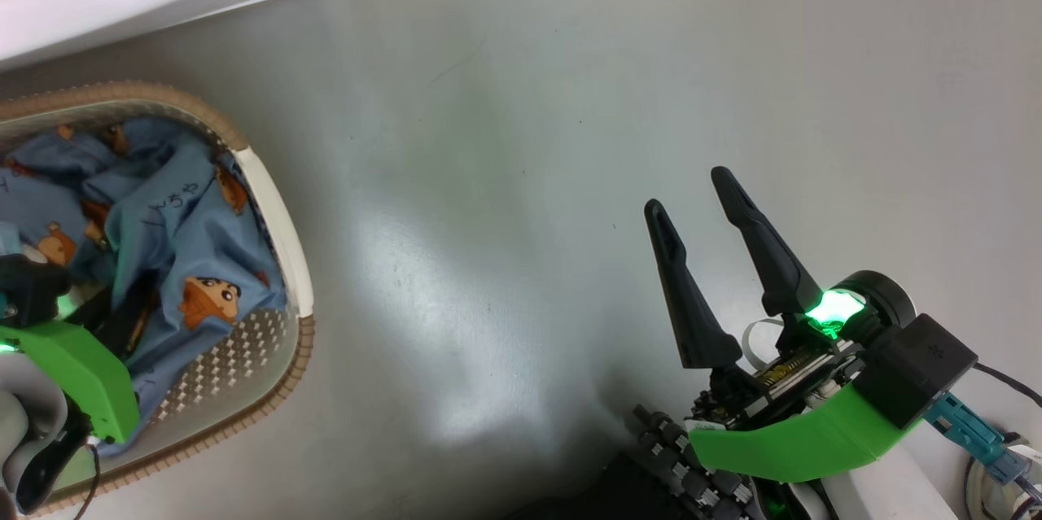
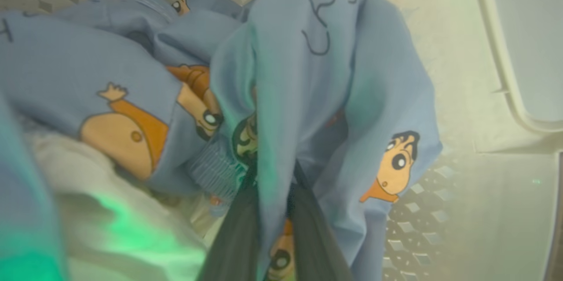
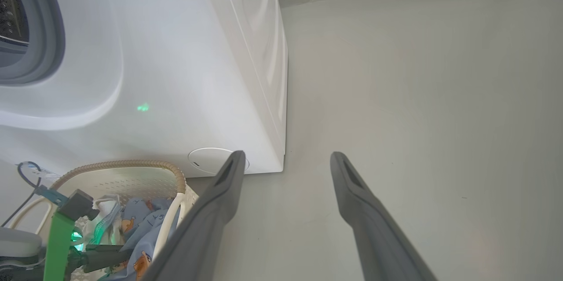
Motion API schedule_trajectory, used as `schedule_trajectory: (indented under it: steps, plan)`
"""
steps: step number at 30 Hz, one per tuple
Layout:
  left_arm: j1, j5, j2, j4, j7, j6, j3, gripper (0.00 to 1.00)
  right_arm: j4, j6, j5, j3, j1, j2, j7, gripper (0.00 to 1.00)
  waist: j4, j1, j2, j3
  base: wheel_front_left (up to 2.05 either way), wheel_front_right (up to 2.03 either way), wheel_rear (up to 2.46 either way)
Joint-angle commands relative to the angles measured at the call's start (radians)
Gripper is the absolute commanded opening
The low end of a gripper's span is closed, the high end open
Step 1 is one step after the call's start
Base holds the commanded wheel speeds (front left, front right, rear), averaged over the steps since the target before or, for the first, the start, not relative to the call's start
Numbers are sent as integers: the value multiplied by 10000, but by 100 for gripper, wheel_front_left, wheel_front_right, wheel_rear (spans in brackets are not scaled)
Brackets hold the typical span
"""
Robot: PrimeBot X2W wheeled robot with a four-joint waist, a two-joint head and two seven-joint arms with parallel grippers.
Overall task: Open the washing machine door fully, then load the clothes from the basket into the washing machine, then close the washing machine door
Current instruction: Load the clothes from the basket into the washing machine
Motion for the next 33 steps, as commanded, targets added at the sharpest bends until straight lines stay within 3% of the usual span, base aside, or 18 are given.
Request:
schedule_trajectory:
  steps: [1, 13, 23, 33]
  plan:
    - [76, -104, 300, -135, -124, -21, 190, 0, -191, 56, 72, 174, 369, -72, -80, 100, 31, 0, 0, -41, 0, 0, 0]
    - [343, -126, 397, -1093, -137, -21, 702, 0, 93, 56, 262, 14, 89, -72, -80, 100, 422, 0, 0, -852, 0, 0, 0]
    - [1172, 505, 301, -2384, -138, -21, 2047, 0, 551, 56, 287, -287, -88, -72, -80, 100, 964, 0, 0, -1937, 0, 0, 0]
    - [2654, 995, -224, -3381, -139, -21, 3699, 0, 1412, 56, 333, -657, -214, -72, -80, 100, 1603, 0, 0, -3752, 0, 0, 0]
